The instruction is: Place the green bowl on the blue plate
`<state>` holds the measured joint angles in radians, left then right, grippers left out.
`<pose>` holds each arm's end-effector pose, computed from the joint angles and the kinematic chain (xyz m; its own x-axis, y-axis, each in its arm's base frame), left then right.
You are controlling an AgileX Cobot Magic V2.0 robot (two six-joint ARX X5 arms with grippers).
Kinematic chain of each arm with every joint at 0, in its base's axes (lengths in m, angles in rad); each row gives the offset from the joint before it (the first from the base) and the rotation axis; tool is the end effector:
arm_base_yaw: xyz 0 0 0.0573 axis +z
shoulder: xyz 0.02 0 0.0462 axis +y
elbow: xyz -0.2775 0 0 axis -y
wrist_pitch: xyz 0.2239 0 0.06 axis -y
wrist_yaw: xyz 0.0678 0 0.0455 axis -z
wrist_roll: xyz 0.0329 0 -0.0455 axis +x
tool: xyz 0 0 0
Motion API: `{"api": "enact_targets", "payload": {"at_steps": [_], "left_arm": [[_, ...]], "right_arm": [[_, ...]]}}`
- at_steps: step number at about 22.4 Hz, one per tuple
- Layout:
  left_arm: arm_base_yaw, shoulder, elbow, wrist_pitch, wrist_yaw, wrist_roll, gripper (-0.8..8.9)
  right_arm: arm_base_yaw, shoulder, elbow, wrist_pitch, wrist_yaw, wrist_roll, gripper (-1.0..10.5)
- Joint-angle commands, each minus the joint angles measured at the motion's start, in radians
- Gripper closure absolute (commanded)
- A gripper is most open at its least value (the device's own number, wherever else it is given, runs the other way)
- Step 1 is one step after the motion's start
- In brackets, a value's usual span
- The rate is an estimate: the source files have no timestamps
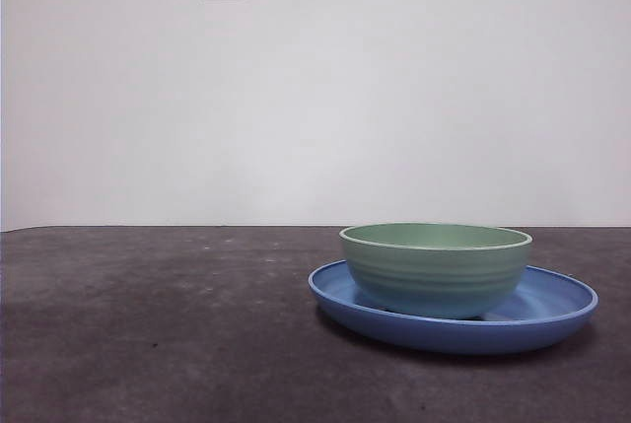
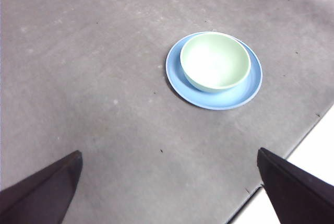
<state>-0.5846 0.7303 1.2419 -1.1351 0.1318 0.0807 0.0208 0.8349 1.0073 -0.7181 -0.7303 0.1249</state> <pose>0.0482 -0.0371 0.3919 0.5986 -0.5537 -0.5788 0.6732 0.7393 -0.0110 0.1224 0.0245 0.3588 0.6228 0.6802 -0.3867 -0.5164 0.7286 0.4500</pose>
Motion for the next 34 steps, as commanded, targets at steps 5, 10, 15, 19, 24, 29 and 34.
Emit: {"api": "enact_targets", "payload": {"at_steps": [5,10,15,19,24,29,34], "left_arm": [[-0.004,-0.191,-0.131,-0.002,0.0,-0.022,2.22],[-0.005,-0.238,-0.13,-0.029,0.0,-0.03,2.22],[-0.005,-0.24,-0.13,-0.027,0.101,-0.046,2.22],[-0.005,-0.24,-0.13,-0.024,0.187,-0.053,2.22],[-0.005,-0.24,-0.13,-0.024,0.202,-0.071,2.22],[-0.005,-0.24,-0.13,-0.023,0.202,-0.07,2.22],[-0.005,-0.24,-0.13,-0.023,0.202,-0.07,2.22]], "right_arm": [[0.003,0.006,0.021,-0.036,-0.002,-0.01,3.0],[0.003,0.012,0.021,-0.161,0.001,0.008,3.0],[0.003,0.089,0.021,-0.264,0.014,0.022,3.0],[0.003,0.189,0.021,-0.278,0.079,0.019,3.1],[0.0,0.352,0.021,-0.254,0.142,-0.045,3.8],[-0.006,0.511,0.021,-0.207,0.19,-0.101,3.8],[-0.006,0.636,0.021,-0.115,0.187,-0.125,4.7]]}}
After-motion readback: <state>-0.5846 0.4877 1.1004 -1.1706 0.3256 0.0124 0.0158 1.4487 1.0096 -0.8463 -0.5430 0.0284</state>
